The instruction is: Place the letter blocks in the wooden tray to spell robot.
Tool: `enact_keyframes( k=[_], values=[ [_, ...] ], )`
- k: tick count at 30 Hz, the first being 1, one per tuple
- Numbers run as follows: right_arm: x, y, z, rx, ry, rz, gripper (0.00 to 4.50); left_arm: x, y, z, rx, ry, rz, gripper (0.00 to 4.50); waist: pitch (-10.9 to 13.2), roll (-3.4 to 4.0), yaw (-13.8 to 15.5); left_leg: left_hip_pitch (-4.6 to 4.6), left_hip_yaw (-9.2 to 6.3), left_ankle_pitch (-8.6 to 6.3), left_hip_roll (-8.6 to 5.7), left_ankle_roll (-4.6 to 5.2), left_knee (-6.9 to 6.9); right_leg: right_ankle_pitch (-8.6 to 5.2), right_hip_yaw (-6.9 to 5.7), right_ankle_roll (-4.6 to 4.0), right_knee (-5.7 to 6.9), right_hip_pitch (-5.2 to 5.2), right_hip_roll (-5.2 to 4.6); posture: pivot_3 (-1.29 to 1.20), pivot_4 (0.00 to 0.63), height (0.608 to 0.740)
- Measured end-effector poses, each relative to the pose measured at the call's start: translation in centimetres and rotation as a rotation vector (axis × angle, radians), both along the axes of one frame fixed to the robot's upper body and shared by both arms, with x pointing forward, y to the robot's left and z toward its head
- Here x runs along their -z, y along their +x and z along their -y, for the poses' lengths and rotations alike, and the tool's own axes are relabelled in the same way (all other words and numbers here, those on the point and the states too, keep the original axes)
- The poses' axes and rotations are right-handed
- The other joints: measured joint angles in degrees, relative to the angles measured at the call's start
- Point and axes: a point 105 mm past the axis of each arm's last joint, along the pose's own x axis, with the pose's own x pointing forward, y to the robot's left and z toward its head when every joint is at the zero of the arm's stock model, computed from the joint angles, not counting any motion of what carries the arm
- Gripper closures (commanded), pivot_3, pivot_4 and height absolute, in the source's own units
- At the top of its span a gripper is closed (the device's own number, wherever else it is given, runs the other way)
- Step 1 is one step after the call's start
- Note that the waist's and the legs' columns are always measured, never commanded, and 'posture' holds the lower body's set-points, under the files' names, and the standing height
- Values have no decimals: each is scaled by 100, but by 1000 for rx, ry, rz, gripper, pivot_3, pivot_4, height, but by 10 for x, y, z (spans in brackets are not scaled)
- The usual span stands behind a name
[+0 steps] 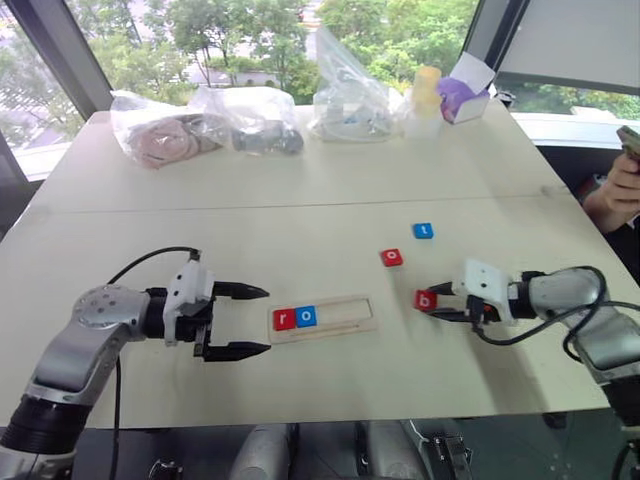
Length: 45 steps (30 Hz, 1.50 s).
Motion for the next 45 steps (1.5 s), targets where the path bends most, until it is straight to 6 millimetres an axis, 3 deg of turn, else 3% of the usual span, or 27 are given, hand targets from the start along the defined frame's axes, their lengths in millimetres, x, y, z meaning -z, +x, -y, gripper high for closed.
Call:
enact_keyframes(
  k=[3,8,15,19,29,45],
  values=[
    [-21,-8,-30,-129,5,32,3359,1,-1,-2,18,7,-10,0,-1,-3,32,0,-1,0,6,-2,-4,0,-4,0,-4,1,4,0,150,740],
    [0,-21,-77,-290,5,-61,3359,1,4,-7,13,29,-2,0,-2,-11,37,-6,-1,0,1,-2,-5,0,-5,0,-7,-1,-1,0,150,740],
    [16,-8,-98,-295,-6,-78,3359,1,4,-7,-1,31,1,0,-2,-11,27,-5,-2,2,0,-6,-6,1,-5,0,-3,-5,0,0,150,740],
    [23,-2,-101,-268,-4,-84,3359,-1,3,-3,-12,32,5,0,-2,-11,25,-5,-2,2,0,-6,-7,1,-5,0,-1,-7,1,0,150,740],
    [19,5,-113,-248,21,-62,3359,-7,3,7,-43,14,4,0,-2,-11,20,-4,-3,3,0,-8,-6,2,-5,0,2,-7,4,0,150,740],
    [24,5,-111,-229,-1,-78,3359,-7,4,8,-52,9,-4,0,-2,-11,20,-4,-3,3,0,-8,-6,2,-4,0,2,-7,4,0,150,740]
  ],
)
